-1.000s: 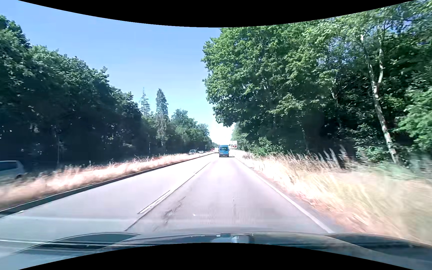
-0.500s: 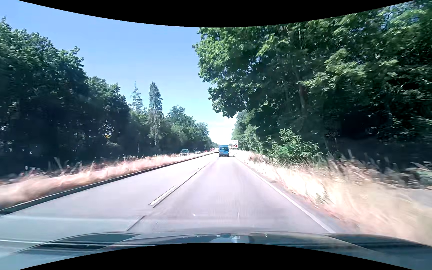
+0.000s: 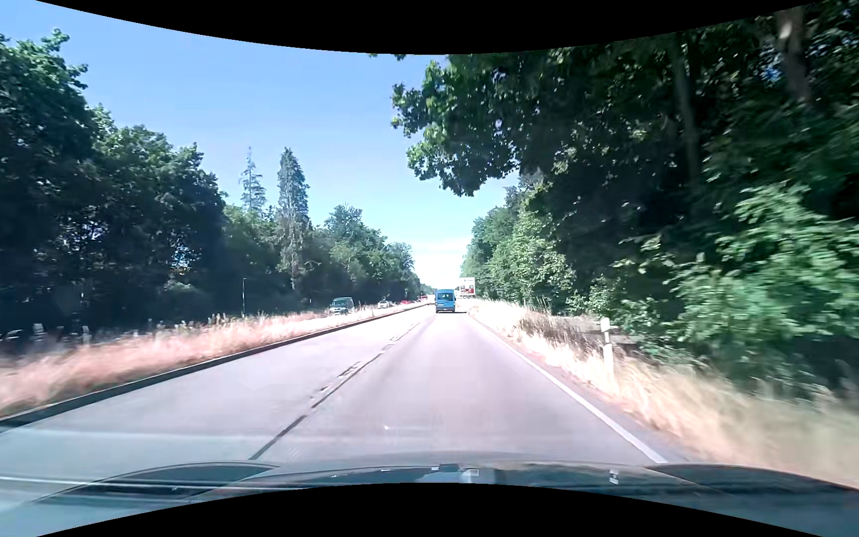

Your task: Follow the waypoints while adhering to traffic rules and regulations

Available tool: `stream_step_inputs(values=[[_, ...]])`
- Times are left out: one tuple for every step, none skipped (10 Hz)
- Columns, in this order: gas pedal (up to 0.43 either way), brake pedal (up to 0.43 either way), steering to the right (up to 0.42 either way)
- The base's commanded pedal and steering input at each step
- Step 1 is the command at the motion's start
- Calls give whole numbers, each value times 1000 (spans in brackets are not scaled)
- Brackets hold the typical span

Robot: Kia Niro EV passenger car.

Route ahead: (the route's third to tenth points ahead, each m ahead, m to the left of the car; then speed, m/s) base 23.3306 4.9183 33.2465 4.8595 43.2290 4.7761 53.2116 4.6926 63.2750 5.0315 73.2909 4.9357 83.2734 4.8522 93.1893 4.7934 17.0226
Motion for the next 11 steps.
stream_step_inputs(values=[[220, 0, 0], [220, 0, 0], [220, 0, 0], [220, 0, 0], [209, 0, 0], [209, 0, 0], [209, 0, 0], [197, 0, 0], [197, 0, 0], [197, 0, 0], [189, 0, 0]])
